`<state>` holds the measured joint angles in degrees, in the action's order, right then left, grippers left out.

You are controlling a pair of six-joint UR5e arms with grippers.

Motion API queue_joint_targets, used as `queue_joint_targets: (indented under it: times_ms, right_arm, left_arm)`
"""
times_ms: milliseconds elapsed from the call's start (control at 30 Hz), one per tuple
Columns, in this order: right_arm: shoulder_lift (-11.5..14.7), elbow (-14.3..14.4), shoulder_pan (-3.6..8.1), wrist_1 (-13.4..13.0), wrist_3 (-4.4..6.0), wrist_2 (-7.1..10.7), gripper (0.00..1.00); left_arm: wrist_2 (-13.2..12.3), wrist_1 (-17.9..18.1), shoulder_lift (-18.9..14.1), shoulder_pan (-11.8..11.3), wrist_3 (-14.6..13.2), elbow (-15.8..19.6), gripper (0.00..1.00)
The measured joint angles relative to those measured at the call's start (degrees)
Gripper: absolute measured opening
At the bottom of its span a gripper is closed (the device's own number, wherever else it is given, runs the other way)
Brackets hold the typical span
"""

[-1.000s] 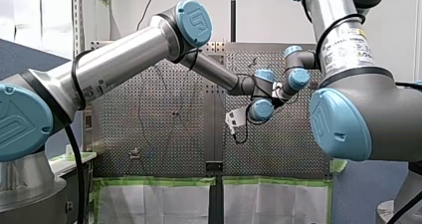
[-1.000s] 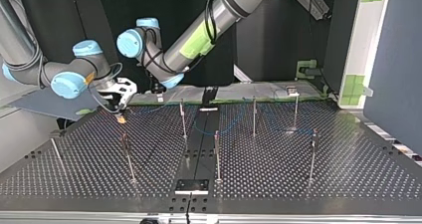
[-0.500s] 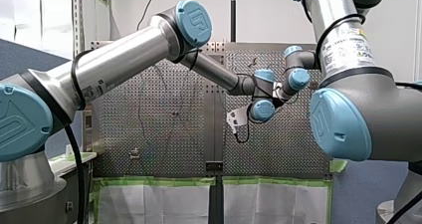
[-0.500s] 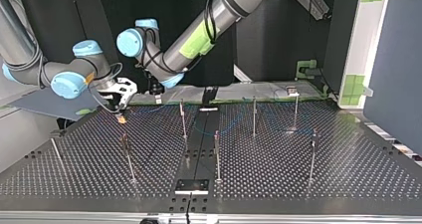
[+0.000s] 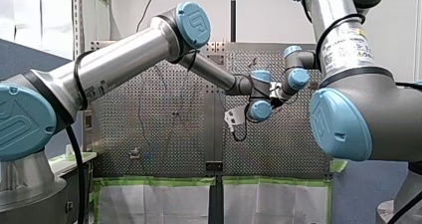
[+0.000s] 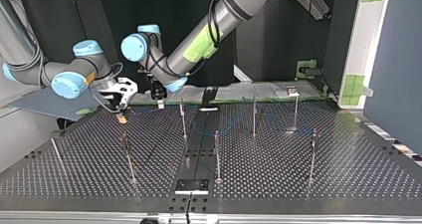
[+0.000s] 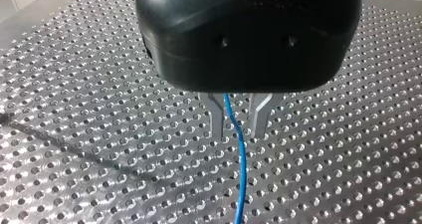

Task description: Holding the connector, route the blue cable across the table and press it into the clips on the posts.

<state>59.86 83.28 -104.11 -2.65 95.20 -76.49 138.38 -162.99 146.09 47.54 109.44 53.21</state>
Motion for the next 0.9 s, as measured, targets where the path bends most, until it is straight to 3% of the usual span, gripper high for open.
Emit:
queue_joint_targets:
  times_ms: [600,900]
  right_arm:
    - [0.0,0.0,-0.28,0.0,0.00,0.10,0.00]
    - [0.1,0.0,-0.44,0.1,-0.03,0.36,0.00]
  left_arm:
    - [-3.3,0.7,0.2,-2.0,-0.4,-0.8,1.00]
    - [-3.5,-2.7,3.7,-1.3,1.6,-4.4,1.00]
